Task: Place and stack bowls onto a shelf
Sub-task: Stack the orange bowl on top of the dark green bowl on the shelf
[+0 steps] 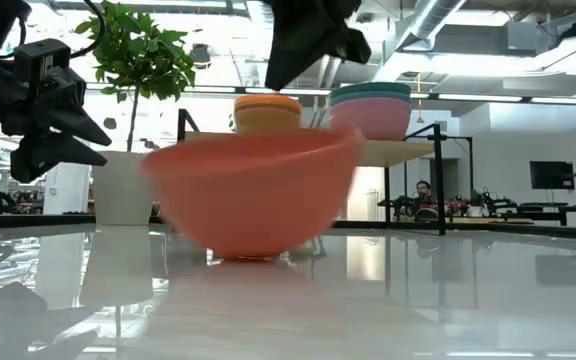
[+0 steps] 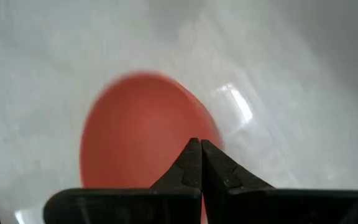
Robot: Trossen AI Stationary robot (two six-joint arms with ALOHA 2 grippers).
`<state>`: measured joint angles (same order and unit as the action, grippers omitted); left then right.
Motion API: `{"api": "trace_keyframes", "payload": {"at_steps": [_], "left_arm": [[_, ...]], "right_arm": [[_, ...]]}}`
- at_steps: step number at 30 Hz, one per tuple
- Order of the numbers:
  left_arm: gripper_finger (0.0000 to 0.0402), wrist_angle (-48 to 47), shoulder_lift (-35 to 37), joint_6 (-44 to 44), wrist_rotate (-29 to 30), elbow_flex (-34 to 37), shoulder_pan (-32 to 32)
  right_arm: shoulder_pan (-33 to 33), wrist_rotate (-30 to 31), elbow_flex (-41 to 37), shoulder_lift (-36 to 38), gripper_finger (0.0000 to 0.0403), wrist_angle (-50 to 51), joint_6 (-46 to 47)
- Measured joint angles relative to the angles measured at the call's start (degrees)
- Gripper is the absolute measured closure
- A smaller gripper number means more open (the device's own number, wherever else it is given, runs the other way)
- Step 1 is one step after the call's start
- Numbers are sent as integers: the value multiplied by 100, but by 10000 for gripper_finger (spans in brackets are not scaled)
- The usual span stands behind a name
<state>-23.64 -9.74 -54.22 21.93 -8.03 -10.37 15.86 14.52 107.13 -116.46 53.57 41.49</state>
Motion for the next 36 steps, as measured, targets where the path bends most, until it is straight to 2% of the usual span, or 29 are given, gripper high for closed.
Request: {"api": "trace_keyframes", "payload": {"at_steps": [8,11,15,19,22,33,36], "left_arm": [[262,0,-2,0,2,0,0],[262,0,-2,0,4,0,0],[262,0,0,2,-8,0,1],[262,0,0,4,-7,0,0],[262,-1,0,53,-3,0,0],[262,-2,0,63,0,0,0],[262,-2,0,66,2,0,2]], "right_arm": [[-439,-60,2,523,386,684,-293],[-504,29,2,506,373,1097,-33],[-598,12,-17,460,281,1833,798],[-631,-114,-197,406,177,1749,1103],[-591,-231,-382,405,133,1567,1109],[-462,-866,-1678,360,129,467,1419],[-466,-959,-1842,360,147,227,1598]]}}
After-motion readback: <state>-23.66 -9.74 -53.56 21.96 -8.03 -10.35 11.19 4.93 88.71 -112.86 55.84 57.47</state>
